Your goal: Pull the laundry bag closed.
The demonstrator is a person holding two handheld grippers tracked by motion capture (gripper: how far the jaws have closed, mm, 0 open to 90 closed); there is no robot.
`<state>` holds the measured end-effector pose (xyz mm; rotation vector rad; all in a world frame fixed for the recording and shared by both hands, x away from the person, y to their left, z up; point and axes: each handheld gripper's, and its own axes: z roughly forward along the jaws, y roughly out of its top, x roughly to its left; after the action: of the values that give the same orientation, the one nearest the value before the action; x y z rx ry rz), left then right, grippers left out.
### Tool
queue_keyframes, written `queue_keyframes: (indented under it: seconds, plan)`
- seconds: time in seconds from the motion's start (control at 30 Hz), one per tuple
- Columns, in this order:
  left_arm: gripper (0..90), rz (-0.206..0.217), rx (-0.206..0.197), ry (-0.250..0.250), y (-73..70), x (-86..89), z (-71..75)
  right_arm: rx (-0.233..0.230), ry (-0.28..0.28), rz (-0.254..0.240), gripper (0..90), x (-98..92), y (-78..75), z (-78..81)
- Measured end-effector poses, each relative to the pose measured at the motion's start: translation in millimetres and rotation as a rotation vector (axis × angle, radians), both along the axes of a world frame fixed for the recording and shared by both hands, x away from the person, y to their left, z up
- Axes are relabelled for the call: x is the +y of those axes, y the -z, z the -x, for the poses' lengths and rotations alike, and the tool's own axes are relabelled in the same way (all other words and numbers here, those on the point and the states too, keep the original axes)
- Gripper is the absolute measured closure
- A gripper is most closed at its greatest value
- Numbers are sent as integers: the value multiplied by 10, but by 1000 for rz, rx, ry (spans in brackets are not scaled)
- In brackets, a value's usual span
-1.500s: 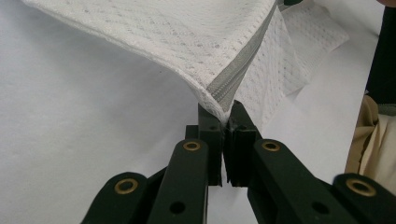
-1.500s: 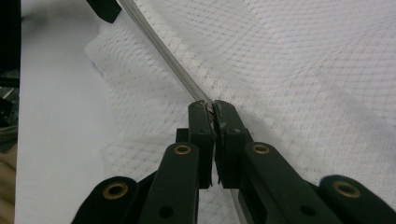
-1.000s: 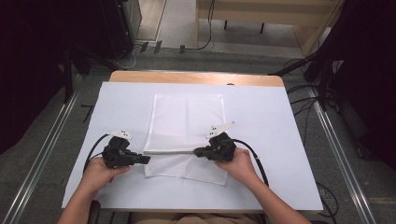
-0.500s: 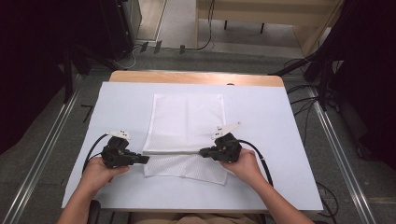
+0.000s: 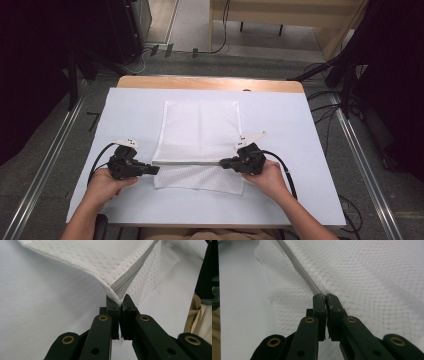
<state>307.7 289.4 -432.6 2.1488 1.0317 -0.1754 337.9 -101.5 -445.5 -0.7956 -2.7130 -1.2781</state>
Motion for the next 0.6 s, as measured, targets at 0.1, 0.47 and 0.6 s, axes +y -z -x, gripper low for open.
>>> queue_keyframes:
  seconds: [0.1, 0.47, 0.6]
  plan:
    - [880, -1, -5, 4, -5, -1, 0, -3, 0, -5, 883, -28, -8, 18]
    - [880, -7, -12, 10, 2, -9, -2, -3, 15, 11, 884, -136, 7, 35]
    - [880, -1, -20, 7, -7, 4, -2, 2, 26, 1, 884, -191, 6, 47]
